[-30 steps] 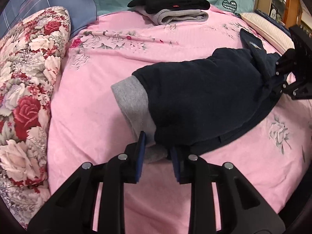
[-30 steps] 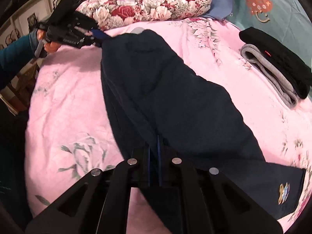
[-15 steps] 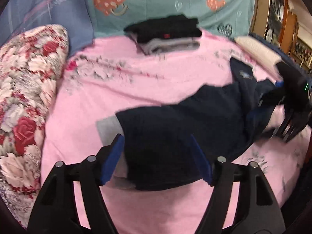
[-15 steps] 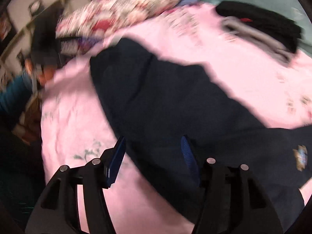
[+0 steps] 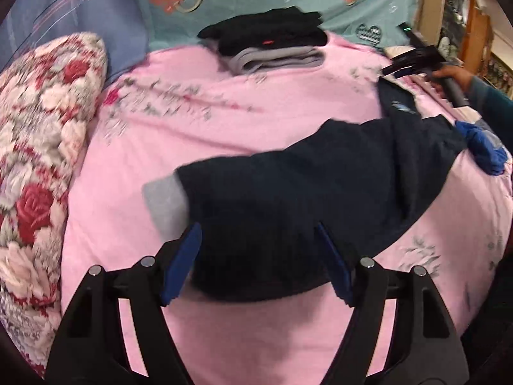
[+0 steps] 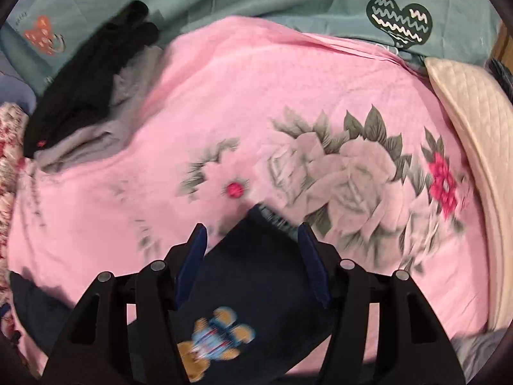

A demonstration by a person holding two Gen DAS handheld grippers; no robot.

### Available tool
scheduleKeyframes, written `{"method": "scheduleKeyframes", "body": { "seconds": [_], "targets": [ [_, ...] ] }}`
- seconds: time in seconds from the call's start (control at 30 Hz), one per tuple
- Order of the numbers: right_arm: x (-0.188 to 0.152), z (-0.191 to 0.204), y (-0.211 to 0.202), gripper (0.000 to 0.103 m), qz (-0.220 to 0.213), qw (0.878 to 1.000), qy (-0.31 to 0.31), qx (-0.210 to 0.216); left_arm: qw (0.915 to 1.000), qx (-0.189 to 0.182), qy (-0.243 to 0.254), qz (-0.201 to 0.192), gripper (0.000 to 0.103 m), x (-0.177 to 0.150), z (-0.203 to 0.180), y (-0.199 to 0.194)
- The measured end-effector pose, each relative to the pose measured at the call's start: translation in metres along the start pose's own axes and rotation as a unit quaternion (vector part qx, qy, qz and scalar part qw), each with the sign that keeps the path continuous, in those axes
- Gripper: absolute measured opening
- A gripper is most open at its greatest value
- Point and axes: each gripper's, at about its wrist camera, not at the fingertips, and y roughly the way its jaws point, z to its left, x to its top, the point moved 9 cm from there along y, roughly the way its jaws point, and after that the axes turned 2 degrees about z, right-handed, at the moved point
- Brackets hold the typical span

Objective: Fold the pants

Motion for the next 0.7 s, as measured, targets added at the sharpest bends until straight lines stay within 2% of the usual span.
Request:
{"method": "scheduleKeyframes", "body": {
  "seconds": [0.1,0.13,0.17,0.2,0.3,0.4,0.53,0.57,0.67,0.7],
  "targets": [
    [0.001,0.002,0.013,0.058,0.014,1.0,-0.015,0.01,0.9994,-0.012,0.031,0.005,0.075,0.009,-0.026,0.007],
    [0.0,0.003,0.016,0.047,0.016,0.999,-0.026,0.01,0.9991,-0.016,0.037,0.009,0.075,0.01,-0.033,0.011],
    [-0.003,0.005,0.019,0.021,0.024,0.999,-0.034,0.015,0.9988,-0.02,0.042,0.014,0.075,0.011,-0.039,0.017],
    [-0.008,0.007,0.022,0.008,0.039,0.998,-0.044,0.016,0.9986,-0.023,0.043,0.018,0.075,0.012,-0.044,0.022],
    [-0.016,0.012,0.005,0.007,0.018,0.996,-0.087,0.008,0.9985,-0.027,0.03,0.038,0.075,0.013,-0.048,0.042],
    [-0.024,0.002,-0.034,0.006,-0.019,0.996,-0.089,0.023,0.9975,-0.022,0.018,0.065,0.075,0.007,-0.047,0.058],
    [-0.037,-0.016,-0.096,0.006,-0.081,0.991,-0.091,0.054,0.9968,-0.015,0.016,0.077,0.075,-0.002,-0.045,0.063],
    [-0.029,-0.017,-0.107,0.006,-0.09,0.99,-0.091,0.061,0.9968,-0.013,0.017,0.076,0.075,-0.002,-0.046,0.062],
    [-0.054,-0.026,-0.155,0.006,-0.136,0.982,-0.1,0.079,0.9968,-0.014,0.016,0.077,0.075,-0.004,-0.046,0.059],
    [-0.072,-0.035,-0.17,0.006,-0.15,0.98,-0.103,0.082,0.9967,-0.013,0.017,0.078,0.075,-0.004,-0.046,0.059]
  ]
}}
